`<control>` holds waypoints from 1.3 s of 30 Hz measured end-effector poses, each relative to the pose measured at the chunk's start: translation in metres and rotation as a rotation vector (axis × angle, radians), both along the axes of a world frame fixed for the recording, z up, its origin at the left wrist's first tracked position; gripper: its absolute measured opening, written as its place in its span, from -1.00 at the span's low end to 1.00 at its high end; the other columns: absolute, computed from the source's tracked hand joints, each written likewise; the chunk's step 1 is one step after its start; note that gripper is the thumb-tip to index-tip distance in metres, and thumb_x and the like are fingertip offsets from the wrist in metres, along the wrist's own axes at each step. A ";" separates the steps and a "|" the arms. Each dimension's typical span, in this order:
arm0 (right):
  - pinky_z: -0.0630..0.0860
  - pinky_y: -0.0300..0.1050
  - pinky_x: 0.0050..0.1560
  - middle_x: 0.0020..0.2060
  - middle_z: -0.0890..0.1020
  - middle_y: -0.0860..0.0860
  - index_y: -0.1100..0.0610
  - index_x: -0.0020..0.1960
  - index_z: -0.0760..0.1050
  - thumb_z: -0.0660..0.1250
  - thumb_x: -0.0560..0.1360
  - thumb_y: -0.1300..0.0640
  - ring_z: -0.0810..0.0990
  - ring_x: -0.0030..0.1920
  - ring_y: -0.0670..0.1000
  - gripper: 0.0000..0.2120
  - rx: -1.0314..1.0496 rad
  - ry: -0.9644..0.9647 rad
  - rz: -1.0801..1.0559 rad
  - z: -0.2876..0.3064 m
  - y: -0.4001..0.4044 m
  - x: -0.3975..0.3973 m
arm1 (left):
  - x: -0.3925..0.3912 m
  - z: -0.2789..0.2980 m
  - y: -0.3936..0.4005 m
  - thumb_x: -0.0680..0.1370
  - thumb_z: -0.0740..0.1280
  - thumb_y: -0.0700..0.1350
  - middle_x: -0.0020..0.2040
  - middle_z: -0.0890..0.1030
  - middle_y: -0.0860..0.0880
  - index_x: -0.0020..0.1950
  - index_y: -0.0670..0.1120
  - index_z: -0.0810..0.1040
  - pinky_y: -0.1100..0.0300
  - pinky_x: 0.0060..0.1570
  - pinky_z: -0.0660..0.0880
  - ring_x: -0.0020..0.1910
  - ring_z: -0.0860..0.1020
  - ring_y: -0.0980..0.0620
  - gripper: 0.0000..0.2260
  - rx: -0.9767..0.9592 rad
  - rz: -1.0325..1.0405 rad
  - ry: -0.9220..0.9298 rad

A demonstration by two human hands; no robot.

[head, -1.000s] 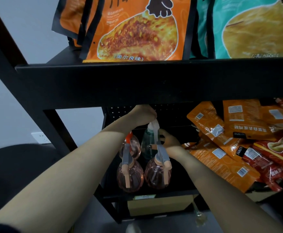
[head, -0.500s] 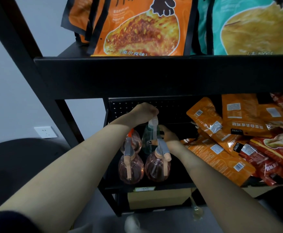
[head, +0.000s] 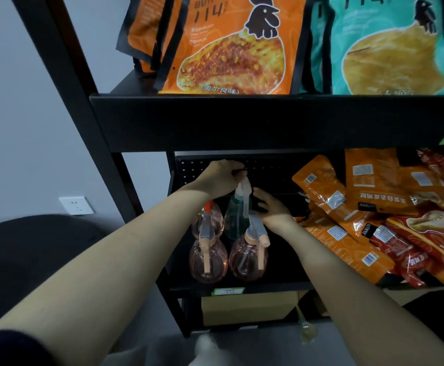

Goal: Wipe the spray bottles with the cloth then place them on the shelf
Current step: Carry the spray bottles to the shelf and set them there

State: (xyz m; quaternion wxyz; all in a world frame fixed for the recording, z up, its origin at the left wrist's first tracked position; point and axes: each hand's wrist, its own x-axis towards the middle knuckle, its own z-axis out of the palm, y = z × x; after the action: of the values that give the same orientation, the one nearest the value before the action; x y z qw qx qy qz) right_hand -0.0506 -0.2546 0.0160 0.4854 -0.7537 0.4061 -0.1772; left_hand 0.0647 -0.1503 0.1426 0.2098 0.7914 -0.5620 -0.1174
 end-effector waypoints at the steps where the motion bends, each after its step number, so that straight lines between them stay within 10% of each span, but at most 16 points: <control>1: 0.34 -0.05 0.36 0.41 0.36 0.04 0.07 0.47 0.22 0.38 0.46 0.33 0.34 0.40 0.07 -0.34 -0.014 -0.033 -0.029 0.006 0.002 -0.005 | 0.003 -0.003 0.002 0.62 0.17 -0.11 0.30 0.53 -0.16 0.38 -0.13 0.43 0.17 0.23 0.37 0.28 0.48 -0.12 -0.67 -0.037 0.027 0.017; 10: 0.24 -0.29 0.28 0.40 0.38 0.00 -0.04 0.48 0.21 0.35 0.51 0.09 0.33 0.41 -0.02 -0.41 -0.411 -0.060 -0.005 0.068 0.054 -0.055 | -0.004 -0.014 0.063 0.61 0.11 0.15 0.54 0.19 -0.01 0.50 -0.10 0.23 0.13 0.46 0.04 0.52 0.09 0.02 -0.47 -0.078 -0.072 -0.283; 21: 0.20 -0.35 0.29 0.46 0.27 -0.05 -0.07 0.48 0.19 0.36 0.51 0.08 0.24 0.44 -0.08 -0.39 -0.460 -0.109 0.156 0.101 0.163 -0.078 | -0.029 -0.016 0.185 0.57 0.21 0.14 0.48 0.32 0.01 0.50 0.02 0.23 0.15 0.31 0.31 0.43 0.30 0.02 -0.47 -0.160 -0.071 -0.244; 25: 0.22 -0.14 0.40 0.44 0.30 -0.07 -0.09 0.48 0.19 0.36 0.50 0.06 0.27 0.41 -0.09 -0.39 -0.484 -0.114 0.242 0.100 0.200 -0.068 | -0.024 -0.017 0.237 0.57 0.22 0.12 0.48 0.31 0.03 0.50 0.02 0.23 0.17 0.31 0.31 0.42 0.32 0.03 -0.48 -0.150 0.013 -0.248; 34: 0.03 -0.52 0.28 0.46 0.27 -0.10 -0.01 0.50 0.18 0.37 0.50 0.02 0.20 0.44 -0.14 -0.37 -0.479 -0.110 0.505 0.090 0.267 -0.011 | 0.017 -0.034 0.346 0.43 -0.01 0.38 0.48 0.31 0.10 0.49 0.10 0.24 0.14 0.36 0.28 0.46 0.26 0.06 -0.31 -0.106 0.312 -0.258; 39: 0.08 -0.35 0.34 0.46 0.24 -0.15 -0.06 0.50 0.15 0.34 0.51 -0.03 0.17 0.46 -0.15 -0.37 -0.420 -0.098 0.653 0.079 0.305 0.032 | 0.039 -0.044 0.412 0.50 0.16 0.31 0.49 0.28 0.08 0.49 0.05 0.25 0.26 0.34 0.18 0.46 0.25 0.08 -0.37 -0.076 0.471 -0.248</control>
State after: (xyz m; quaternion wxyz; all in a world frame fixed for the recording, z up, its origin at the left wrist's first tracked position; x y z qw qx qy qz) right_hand -0.0183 0.0507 0.0954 0.3701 -0.9169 0.0762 -0.1283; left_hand 0.1036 0.2613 0.0981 0.1904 0.9003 -0.3876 0.0537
